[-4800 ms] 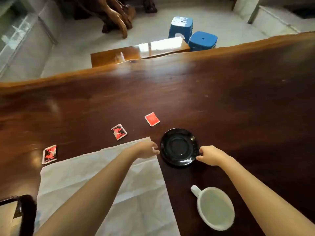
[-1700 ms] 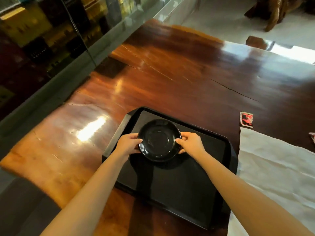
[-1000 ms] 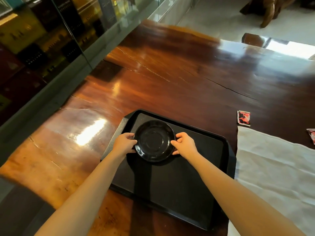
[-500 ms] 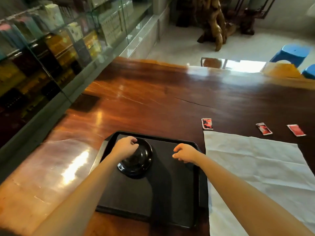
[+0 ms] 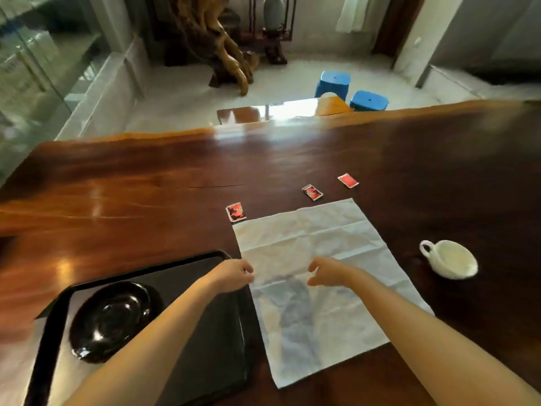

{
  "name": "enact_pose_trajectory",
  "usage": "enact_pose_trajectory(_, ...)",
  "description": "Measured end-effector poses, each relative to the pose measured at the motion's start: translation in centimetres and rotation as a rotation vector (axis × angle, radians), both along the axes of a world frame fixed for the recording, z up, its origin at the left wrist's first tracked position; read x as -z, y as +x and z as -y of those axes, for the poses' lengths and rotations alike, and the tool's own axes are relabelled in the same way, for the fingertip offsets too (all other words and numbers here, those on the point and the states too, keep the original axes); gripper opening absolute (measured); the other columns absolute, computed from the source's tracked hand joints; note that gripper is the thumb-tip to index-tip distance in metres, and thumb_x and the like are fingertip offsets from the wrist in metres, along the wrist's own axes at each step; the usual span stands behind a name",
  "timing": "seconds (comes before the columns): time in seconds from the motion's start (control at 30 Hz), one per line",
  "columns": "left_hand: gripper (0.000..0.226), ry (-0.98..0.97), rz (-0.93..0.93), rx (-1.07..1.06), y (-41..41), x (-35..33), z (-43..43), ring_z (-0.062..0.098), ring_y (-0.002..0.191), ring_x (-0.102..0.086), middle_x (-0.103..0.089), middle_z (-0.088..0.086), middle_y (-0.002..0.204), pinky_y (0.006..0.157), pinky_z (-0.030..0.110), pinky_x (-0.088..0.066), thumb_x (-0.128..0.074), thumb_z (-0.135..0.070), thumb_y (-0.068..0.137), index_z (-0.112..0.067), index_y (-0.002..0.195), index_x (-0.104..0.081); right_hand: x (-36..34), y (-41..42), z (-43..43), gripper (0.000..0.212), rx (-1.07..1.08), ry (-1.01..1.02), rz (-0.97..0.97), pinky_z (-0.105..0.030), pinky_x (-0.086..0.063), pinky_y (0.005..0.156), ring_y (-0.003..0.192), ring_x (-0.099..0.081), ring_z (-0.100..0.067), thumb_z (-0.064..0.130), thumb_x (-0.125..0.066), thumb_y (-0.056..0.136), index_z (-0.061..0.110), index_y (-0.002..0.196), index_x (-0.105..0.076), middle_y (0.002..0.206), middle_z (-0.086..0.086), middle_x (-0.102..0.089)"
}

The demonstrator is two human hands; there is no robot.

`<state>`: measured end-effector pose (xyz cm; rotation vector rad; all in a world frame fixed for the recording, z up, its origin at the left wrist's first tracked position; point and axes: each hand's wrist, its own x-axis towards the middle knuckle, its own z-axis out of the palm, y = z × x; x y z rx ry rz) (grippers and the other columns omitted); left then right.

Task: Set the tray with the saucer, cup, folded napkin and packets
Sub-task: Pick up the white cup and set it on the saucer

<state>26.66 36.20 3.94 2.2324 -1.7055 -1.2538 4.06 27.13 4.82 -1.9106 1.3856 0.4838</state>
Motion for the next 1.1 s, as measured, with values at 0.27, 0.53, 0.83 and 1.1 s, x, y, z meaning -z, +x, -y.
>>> enact_pose_trajectory(0.27,0.037,0.038,0.023,0.195,-12.8,0.9,5.2,0.023,0.117,-0.054,-0.057,0.006,0.132,0.093,0.027,-0.04,-0.05,-0.031,0.093,-0.017,0.127,-0.056,1.8,-14.3,1.3,0.047,0.148,0.016,-0.014,-0.027,-0.043,0.086,0.117,-0.052,-0.025,0.027,-0.06,0.087,0.008,0.129,-0.048,0.132,-0.011,-0.052)
enact_pose_trajectory(0.53,0.035,0.079,0.014,0.193,-26.6,2.4,9.8,0.021,0.114,-0.056,-0.058,0.006,0.13,0.092,0.026,-0.042,-0.054,-0.029,0.09,-0.018,0.123,-0.058,3.7,-28.2,3.7,0.043,0.251,0.079,0.052,-0.028,-0.049,0.084,0.102,-0.057,-0.02,0.026,-0.058,0.085,0.014,0.125,-0.049,0.123,-0.007,-0.055)
enact_pose_trajectory(0.83,0.035,0.07,0.003,0.157,-36.8,3.9,16.4,0.022,0.115,-0.055,-0.059,0.006,0.129,0.092,0.028,-0.044,-0.056,-0.027,0.09,-0.016,0.123,-0.057,6.2,-38.2,6.7,0.038,0.475,-0.026,0.118,-0.029,-0.049,0.084,0.096,-0.059,-0.017,0.022,-0.06,0.086,0.014,0.122,-0.052,0.113,-0.005,-0.06)
enact_pose_trajectory(1.1,0.046,0.071,0.068,0.2,-40.4,5.2,22.9,0.024,0.115,-0.055,-0.06,0.008,0.126,0.095,0.031,-0.046,-0.056,-0.023,0.088,-0.015,0.131,-0.048,8.0,-41.2,10.1,0.046,0.588,-0.101,0.163,-0.033,-0.046,0.09,0.106,-0.057,-0.023,0.02,-0.065,0.081,0.013,0.124,-0.049,0.117,-0.007,-0.06)
